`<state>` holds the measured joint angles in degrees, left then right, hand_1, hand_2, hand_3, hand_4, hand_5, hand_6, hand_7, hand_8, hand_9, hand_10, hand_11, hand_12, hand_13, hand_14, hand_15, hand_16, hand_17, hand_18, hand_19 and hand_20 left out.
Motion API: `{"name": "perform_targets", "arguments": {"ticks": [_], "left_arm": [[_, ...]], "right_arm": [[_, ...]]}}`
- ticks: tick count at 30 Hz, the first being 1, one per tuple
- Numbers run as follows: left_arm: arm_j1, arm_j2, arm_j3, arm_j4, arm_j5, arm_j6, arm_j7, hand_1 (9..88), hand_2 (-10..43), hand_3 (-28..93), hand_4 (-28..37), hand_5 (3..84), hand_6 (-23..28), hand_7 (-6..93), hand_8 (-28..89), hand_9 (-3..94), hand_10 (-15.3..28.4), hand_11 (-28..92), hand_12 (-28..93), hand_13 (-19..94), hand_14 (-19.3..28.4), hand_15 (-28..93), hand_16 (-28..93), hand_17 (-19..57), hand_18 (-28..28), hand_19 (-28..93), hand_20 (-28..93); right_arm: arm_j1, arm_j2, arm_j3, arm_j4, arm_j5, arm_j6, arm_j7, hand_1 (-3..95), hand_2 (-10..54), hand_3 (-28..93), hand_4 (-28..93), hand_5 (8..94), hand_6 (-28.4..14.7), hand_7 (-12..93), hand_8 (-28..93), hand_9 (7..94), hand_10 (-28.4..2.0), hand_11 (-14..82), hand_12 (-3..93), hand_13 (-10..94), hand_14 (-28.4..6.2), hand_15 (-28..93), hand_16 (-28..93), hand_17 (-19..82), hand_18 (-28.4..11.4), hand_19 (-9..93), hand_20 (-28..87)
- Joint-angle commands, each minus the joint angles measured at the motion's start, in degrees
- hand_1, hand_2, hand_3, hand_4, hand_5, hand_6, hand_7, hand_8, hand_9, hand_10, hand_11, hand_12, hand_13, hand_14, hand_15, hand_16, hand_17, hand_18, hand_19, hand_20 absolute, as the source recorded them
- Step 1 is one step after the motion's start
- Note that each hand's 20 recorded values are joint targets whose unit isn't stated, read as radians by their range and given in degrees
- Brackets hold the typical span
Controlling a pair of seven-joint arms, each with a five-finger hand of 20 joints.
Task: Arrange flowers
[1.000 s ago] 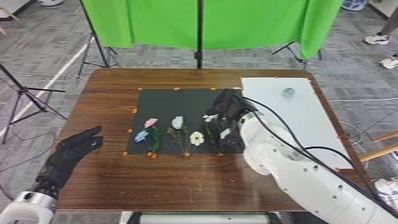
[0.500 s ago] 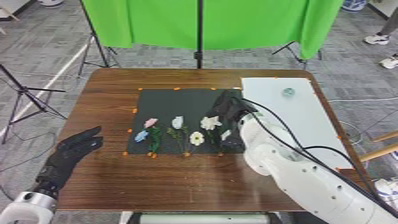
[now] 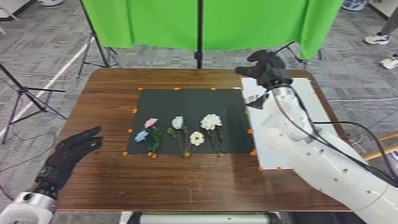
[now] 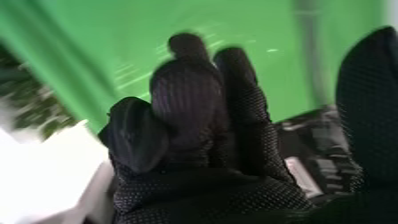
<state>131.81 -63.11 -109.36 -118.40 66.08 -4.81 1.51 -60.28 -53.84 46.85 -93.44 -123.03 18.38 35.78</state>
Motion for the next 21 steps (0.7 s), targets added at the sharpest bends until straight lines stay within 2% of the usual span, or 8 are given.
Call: {"name": "perform_targets", "arguments": {"ticks": [1,5,9,17,21], "left_arm": [[1.06,-0.67,-0.22,-0.14,0.10,-0.18,-0.09,32.2,-8.3,64,-10.9,38.5,5.8,6.8,-5,38.7,13.9,15,12,32,17.5,12,1,3.7,14.9,13,15],[0.60,-0.38,-0.06,0.05,0.05,-0.31,-0.22,32.2,-8.2,64,-10.8,38.5,5.7,6.9,-5,38.7,13.9,15,12,32,17.4,12,1,3.8,14.8,13,15],[0.47,-0.38,0.04,0.21,0.08,-0.46,-0.16,32.3,-8.2,63,-10.8,38.5,5.7,6.8,-5,38.7,13.9,15,12,32,17.4,12,1,3.8,14.8,13,15],[0.47,-0.49,0.06,0.28,-0.03,-0.62,-0.13,32.4,-8.3,63,-10.8,38.5,5.7,6.9,-5,38.8,14.0,15,12,32,17.5,12,1,3.9,14.7,13,15],[0.69,-0.54,-0.11,0.27,-0.06,-0.62,-0.03,32.6,-8.1,63,-10.8,38.6,5.7,6.9,-5,38.8,13.9,15,12,32,17.5,12,1,3.9,14.7,13,15]], "right_arm": [[4.16,3.83,1.29,6.17,3.11,-26.88,9.09,26.9,-8.2,62,-10,49.9,-6.0,9,-5,55.0,-21.6,10.8,23.3,70,-13.9,66,33,46,-22.3,93,52],[3.67,4.23,1.26,9.19,3.68,-30.19,10.05,26.6,-8.4,63,-10,47.4,-5.8,8,-5,52.9,-22.6,9.1,22.9,68,-15.3,66,33,45,-23.3,92,52],[3.24,4.42,0.25,11.18,2.32,-30.20,10.15,26.8,-8.9,63,-10,46.3,-5.2,8,-5,52.7,-22.9,8.5,22.6,67,-15.4,66,32,44,-23.5,92,52],[1.77,4.24,-1.09,14.03,1.25,-25.56,9.39,29.7,-9.5,64,-11,43.0,-2.6,9,-6,53.7,-22.5,9.3,22.3,69,-14.3,68,31,45,-23.1,92,51],[1.82,4.47,-1.40,13.02,0.55,-25.76,10.34,33.1,-9.5,65,-12,42.9,-2.3,10,-6,55.2,-21.6,10.7,21.9,70,-12.8,68,31,46,-22.4,92,50]]}}
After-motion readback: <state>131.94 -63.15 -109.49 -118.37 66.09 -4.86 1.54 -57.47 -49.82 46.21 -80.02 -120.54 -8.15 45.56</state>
